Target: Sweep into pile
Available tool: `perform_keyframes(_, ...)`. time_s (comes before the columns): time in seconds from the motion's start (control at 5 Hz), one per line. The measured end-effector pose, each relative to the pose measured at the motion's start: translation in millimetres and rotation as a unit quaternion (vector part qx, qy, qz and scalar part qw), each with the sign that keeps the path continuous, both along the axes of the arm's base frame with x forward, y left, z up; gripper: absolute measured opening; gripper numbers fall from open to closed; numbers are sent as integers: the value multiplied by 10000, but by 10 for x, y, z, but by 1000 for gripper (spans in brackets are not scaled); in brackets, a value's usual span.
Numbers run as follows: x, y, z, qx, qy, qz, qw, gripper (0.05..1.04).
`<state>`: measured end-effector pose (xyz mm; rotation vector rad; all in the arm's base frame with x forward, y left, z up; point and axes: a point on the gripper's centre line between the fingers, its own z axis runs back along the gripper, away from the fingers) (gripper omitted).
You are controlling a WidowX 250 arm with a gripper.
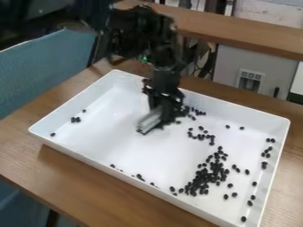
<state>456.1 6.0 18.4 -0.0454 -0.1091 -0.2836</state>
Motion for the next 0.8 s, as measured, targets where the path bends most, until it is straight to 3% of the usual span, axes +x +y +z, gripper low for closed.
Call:
perform_keyframes(0.4,-116,-925,-7,-178,-62,-930,9955,387)
perform_keyframes(0.6,-154,-1099,2,-266,-58,-1048,9941,387)
perform_keyframes(0.8,-233,-1108,37,-185,-23,-933,9955,387)
